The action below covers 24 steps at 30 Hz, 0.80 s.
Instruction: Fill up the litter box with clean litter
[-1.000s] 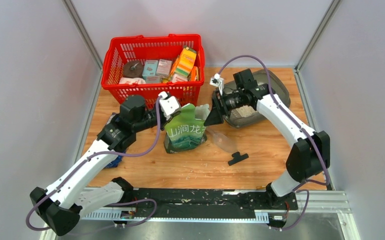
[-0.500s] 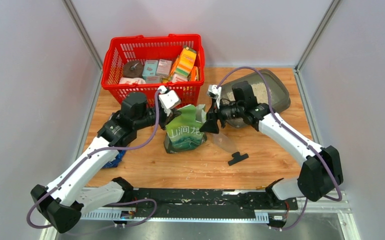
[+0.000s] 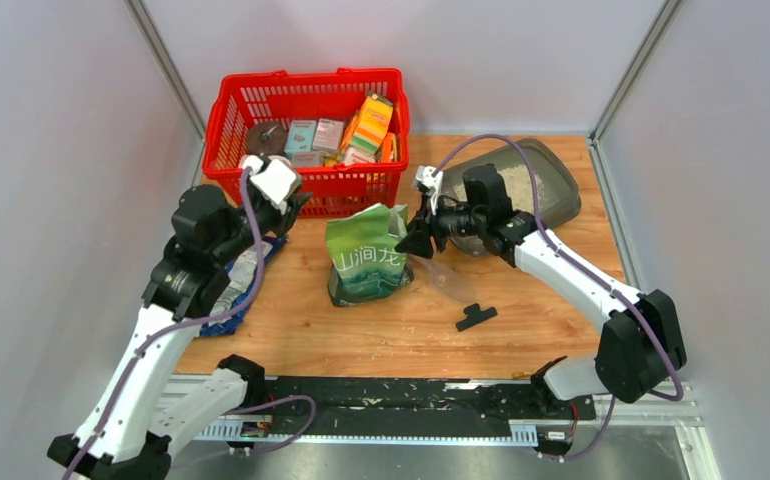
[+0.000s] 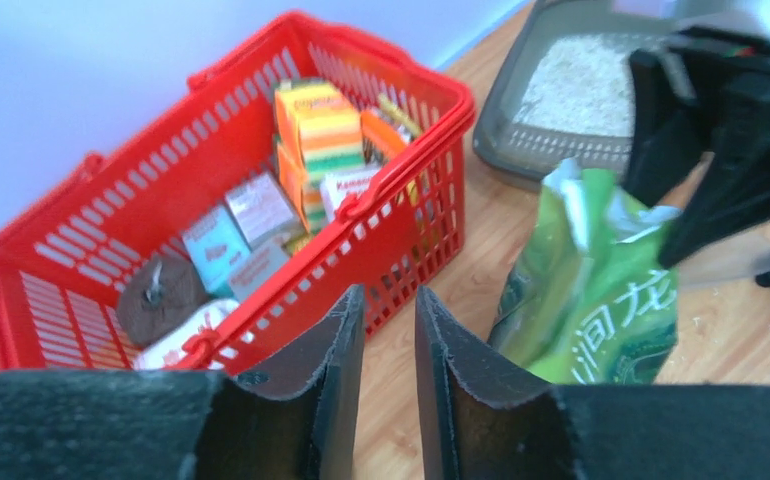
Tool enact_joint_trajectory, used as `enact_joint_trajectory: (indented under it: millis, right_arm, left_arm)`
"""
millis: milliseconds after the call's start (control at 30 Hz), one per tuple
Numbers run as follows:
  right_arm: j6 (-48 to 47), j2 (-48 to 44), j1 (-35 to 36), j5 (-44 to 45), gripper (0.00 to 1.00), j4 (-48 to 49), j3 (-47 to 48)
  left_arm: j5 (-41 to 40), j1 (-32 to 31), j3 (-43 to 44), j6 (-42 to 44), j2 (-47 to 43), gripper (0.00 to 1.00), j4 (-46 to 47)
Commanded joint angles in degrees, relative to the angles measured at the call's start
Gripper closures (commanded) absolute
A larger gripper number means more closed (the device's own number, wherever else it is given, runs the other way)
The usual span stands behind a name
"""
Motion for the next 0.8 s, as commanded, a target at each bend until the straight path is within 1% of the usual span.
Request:
enact_joint_trajectory:
  millis: [0, 67, 133, 167, 233, 267, 300, 333, 367, 500, 600, 700, 767]
  right_arm:
    - [-1.0, -1.5, 1.2, 1.7, 0.53, 4.1, -0.5]
    - [-0.2, -1.1, 1.3, 2.3, 0.54, 4.2, -0.1]
    - [0.1, -0.9, 1.4, 2.7, 0.55, 4.4, 0.3]
    - [0.2, -1.0, 1.4, 2.9, 0.55, 4.3, 0.5]
    - [0.6, -1.0, 1.5, 3.4, 0.55, 4.3, 0.6]
    - [0.7, -0.8, 1.5, 3.5, 0.55, 4.1, 0.7]
    - [1.3, -0.8, 1.5, 3.6, 0.55, 4.1, 0.8]
    - [1.4, -0.7, 1.5, 3.7, 0.55, 4.1, 0.8]
    - [1.7, -0.6, 1.5, 3.6, 0.55, 4.1, 0.9]
    - [2.8, 0.2, 1.6, 3.2, 0.58, 3.2, 2.4]
    - [3.7, 0.5, 1.6, 3.4, 0.60, 3.2, 2.7]
    - [4.4, 0.7, 1.7, 3.5, 0.61, 3.2, 3.2]
    - [4.5, 0.6, 1.7, 3.4, 0.63, 3.2, 3.4]
  left_arm:
    - [-1.1, 4.3, -3.0, -5.3, 7.2, 0.69, 2.2]
    - [0.5, 6.1, -4.5, -6.3, 9.6, 0.72, 4.5]
    - [3.8, 7.3, -6.4, -7.1, 10.8, 0.73, 7.0]
    - [5.0, 7.7, -8.3, -7.4, 12.2, 0.74, 9.7]
    - [8.8, 8.5, -10.0, -7.4, 13.6, 0.74, 12.9]
    - [10.9, 8.5, -11.5, -7.1, 15.2, 0.74, 17.0]
    - [14.7, 8.5, -12.2, -6.7, 16.2, 0.74, 19.3]
    - [16.4, 8.5, -12.5, -6.7, 17.4, 0.74, 21.5]
    - [18.1, 8.5, -12.3, -7.2, 20.2, 0.74, 25.7]
    - [27.4, 8.5, -9.2, -6.4, 27.8, 0.73, 31.4]
    - [32.2, 8.5, -7.5, -5.9, 33.1, 0.73, 35.8]
    - [35.7, 8.4, -5.7, -5.8, 38.2, 0.73, 38.6]
    - [37.6, 8.1, -5.3, -5.7, 41.0, 0.73, 42.1]
